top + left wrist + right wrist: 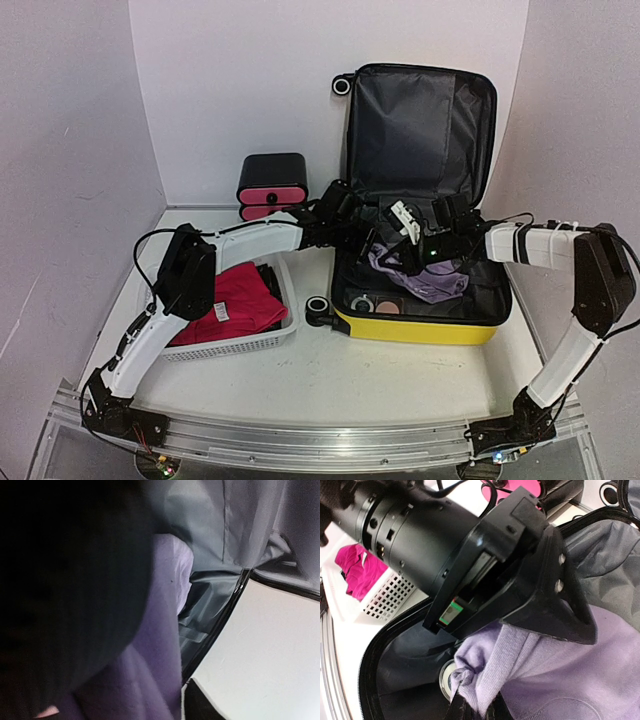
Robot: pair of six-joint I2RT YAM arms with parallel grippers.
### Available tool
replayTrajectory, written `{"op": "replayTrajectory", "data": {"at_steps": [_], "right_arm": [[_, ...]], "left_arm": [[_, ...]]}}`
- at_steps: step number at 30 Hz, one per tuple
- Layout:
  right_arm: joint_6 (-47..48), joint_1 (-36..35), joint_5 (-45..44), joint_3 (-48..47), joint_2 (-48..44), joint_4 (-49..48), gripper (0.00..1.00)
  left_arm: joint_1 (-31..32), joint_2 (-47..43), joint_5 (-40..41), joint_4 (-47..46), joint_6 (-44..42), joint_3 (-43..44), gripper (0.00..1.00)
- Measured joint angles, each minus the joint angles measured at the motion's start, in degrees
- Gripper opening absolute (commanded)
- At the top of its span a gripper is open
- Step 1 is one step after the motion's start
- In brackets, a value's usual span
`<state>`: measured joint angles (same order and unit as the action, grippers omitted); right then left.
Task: Open, take out, and arrange the luggage
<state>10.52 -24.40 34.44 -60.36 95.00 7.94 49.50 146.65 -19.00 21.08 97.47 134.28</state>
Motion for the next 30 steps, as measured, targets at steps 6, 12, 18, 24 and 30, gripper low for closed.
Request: {"op": "replayTrajectory", "data": {"at_steps": [6,12,18,24,30], "right_arm": [[-0.8,0.2,-1.7,0.0,-1.8,1.4,0.52],[-6.8,0.0,-8.2,-0.3,-10.8,7.8,0.87],[-12.8,0.3,-17.0,-2.3,-20.5,14.7,0.92],[-14.4,1.5,-23.2,-3.0,-23.2,19.0,0.93],[-14.9,1.6,-24.7,-3.1,-22.8,21.7,0.93]], "left_arm": [[0.1,0.8,-0.3,0.2,-3.7,1.5,0.00],[0.6,0.4,-0.5,-1.9,-14.6,0.9,0.00],[2.3,-2.9,0.4,-2.1,-28.3,-2.9,0.00],[3.5,-12.4,2.4,-1.6,-41.2,-10.9,0.00],[3.9,-27.7,6.4,0.0,-49.7,-22.3,0.00]]}}
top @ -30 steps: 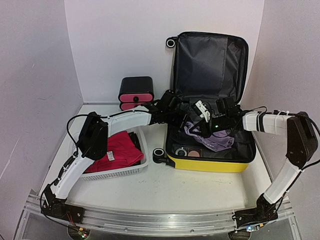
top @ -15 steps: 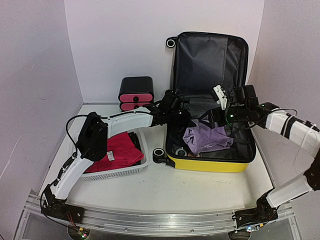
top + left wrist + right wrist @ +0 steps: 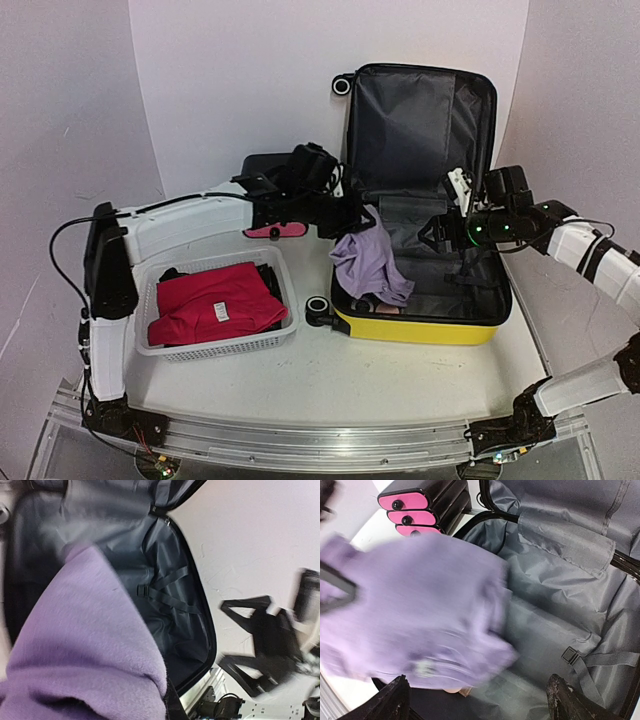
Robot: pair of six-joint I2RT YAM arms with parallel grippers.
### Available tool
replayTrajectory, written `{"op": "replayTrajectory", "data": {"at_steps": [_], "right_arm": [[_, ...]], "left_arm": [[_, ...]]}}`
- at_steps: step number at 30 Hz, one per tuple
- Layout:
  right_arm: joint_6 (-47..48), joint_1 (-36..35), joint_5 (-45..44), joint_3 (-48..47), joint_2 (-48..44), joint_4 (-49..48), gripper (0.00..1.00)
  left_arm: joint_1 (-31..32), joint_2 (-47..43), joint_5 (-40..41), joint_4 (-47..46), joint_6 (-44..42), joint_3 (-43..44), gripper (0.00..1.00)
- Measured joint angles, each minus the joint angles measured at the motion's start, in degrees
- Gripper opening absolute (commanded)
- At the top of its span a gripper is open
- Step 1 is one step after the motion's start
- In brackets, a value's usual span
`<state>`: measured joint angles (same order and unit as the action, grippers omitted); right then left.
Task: Open, take out, and arrange the luggage
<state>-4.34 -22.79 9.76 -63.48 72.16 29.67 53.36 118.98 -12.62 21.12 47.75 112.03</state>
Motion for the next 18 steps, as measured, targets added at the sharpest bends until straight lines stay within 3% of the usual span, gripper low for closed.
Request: {"op": "replayTrajectory", "data": {"at_steps": [9,18], "right_arm": [[0.0,0.0,-0.1,-2.5,1.4,1.6,0.93],[-0.2,0.0,1.5,-4.7,3.7,2.3,0.93]], "left_arm": [[-2.6,-22.4,4.6,4.6,-2.6,-20.0,0.00],[-18.2,-40.3,-2.8,8.0,-1.9,-43.1,0.00]]}}
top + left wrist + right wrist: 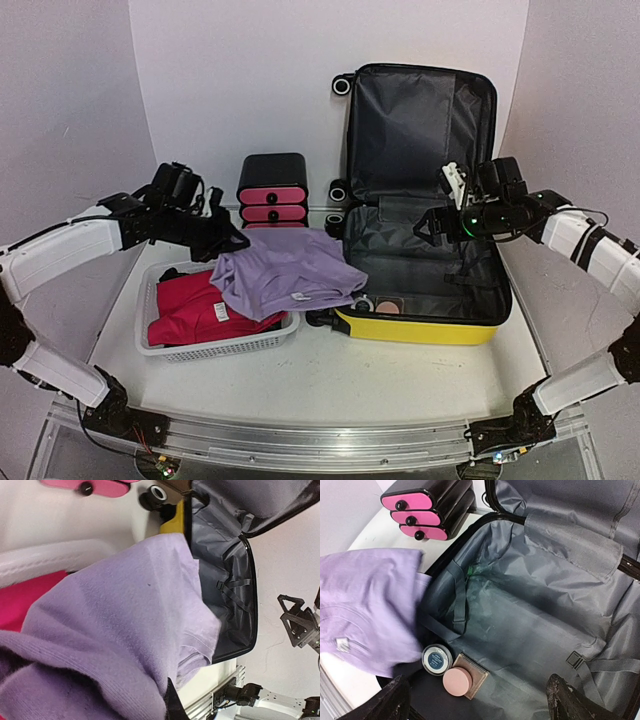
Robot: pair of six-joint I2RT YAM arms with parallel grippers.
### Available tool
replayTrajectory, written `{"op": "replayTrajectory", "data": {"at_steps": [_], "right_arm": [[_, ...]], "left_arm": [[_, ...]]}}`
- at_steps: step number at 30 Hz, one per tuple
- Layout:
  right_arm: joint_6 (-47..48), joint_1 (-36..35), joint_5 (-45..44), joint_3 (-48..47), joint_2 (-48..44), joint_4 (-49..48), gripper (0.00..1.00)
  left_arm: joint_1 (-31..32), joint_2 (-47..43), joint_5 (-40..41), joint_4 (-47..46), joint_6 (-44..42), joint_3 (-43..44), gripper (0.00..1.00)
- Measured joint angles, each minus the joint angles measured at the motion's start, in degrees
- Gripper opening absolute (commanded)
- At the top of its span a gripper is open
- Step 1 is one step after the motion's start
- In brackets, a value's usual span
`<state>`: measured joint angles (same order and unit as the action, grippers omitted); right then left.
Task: Open, take out, and arrange the luggage
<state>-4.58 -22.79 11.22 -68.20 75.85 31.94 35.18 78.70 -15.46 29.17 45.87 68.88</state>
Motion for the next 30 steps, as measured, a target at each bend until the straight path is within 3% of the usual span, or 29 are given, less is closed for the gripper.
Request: {"op": "replayTrajectory", "data": {"at_steps": [6,13,21,30], "right_arm": [[-0.4,0.0,0.5,-0.5,0.7,1.3,0.94],[-0.7,-0.3,1.2,-2.4,1.4,2.3,0.94],[-0.6,-1.7,1.2,-3.5,4.0,3.7,0.95],[0.0,-2.9,0.9,-4.2,5.6,4.0,0.95]], "left_arm": [[-9.6,-8.0,-7.4,1.6,-1.2,-10.7,0.00],[-19.1,-10.3,-12.9,6.9,-8.2,-17.0,0.00],[-21.6,-14.5,-9.9,14.9,-15.7,-17.0,0.00],[-22.5,-7.3,-3.9,17.4,-22.7,-16.0,0.00]]}}
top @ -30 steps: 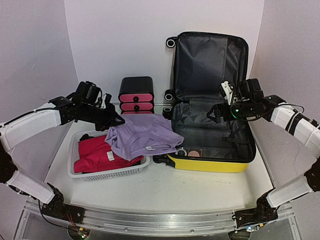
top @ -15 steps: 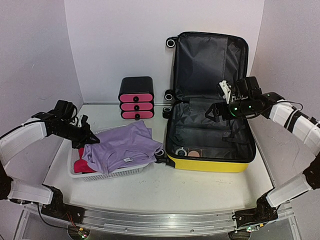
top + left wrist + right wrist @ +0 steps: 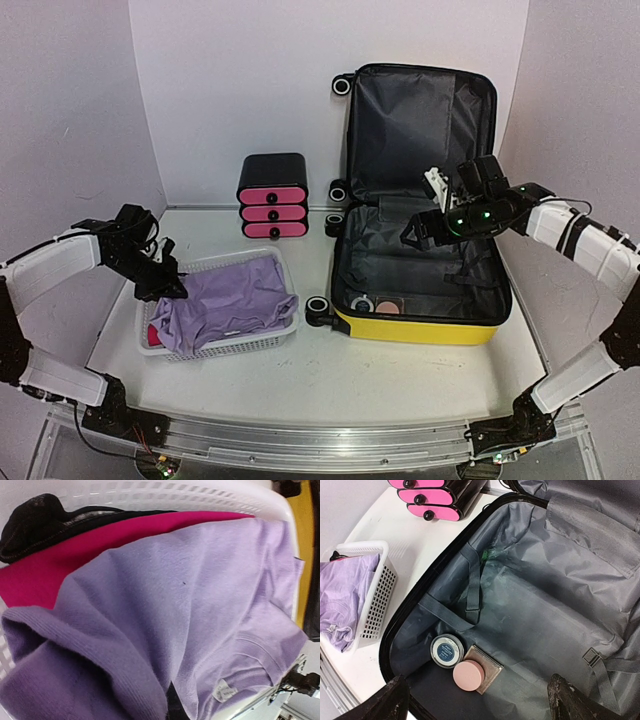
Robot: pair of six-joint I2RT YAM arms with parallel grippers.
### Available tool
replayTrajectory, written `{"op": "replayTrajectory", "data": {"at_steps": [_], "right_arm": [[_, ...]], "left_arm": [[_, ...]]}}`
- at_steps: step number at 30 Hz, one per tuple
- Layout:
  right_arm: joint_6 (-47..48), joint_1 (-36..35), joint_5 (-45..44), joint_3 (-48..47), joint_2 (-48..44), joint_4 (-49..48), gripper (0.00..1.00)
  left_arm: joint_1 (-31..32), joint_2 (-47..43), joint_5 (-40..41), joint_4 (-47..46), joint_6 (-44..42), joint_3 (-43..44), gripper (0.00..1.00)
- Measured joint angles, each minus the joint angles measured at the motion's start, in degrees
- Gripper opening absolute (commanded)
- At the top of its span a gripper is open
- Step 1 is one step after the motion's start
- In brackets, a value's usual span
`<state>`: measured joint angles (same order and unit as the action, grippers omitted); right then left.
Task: Open, take out, and arrange the luggage
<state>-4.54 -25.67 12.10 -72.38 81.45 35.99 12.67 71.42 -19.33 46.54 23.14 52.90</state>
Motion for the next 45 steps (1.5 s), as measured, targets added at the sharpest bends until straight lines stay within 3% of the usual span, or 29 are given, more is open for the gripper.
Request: {"op": "replayTrajectory", "data": {"at_steps": [11,13,16,20,22,25,29,31,36,45], "right_arm": [[0.9,-0.2,-0.2,0.0,1.3,0.0,0.96],[1.1,-0.2,-0.1,0.0,1.5,0.0,0.96],[1.4,-0.2,-0.2,0.0,1.7,0.0,0.96],[1.7,-0.4,-0.4,0.0,1.7,0.0,0.97],[1.8,-0.4,-0.5,0.0,1.7,0.0,0.98],[1.9,-0.4,-0.8,0.0,1.7,0.0,0.98],[2.0,-0.4,-0.7,0.0,1.7,0.0,0.98],[2.0,-0.5,-0.6,0.0,1.7,0.0,0.98],[1.8,-2.2,-0.1,0.0,1.7,-0.1,0.98],[1.5,-7.9,-1.1,0.5,1.7,-0.2,0.98]], "left_arm": [[0.0,3.0,9.4,-1.9,-6.4,2.1,0.03],[0.0,3.3,11.0,-2.4,-6.7,2.1,0.15],[0.0,3.7,13.5,-2.5,-6.1,2.1,0.50],[-0.1,3.4,17.9,0.6,-3.2,2.3,0.72],[-0.2,1.9,19.5,3.3,-2.3,2.4,0.77],[-0.2,-2.6,20.5,7.5,-1.0,4.1,0.69],[-0.3,-8.9,17.5,8.9,1.0,7.0,0.37],[-0.3,-9.6,14.8,8.5,2.6,7.0,0.29],[-0.2,-3.6,10.9,5.3,4.5,6.0,0.22],[-0.5,11.2,18.7,-1.2,12.9,-1.6,0.14]]}}
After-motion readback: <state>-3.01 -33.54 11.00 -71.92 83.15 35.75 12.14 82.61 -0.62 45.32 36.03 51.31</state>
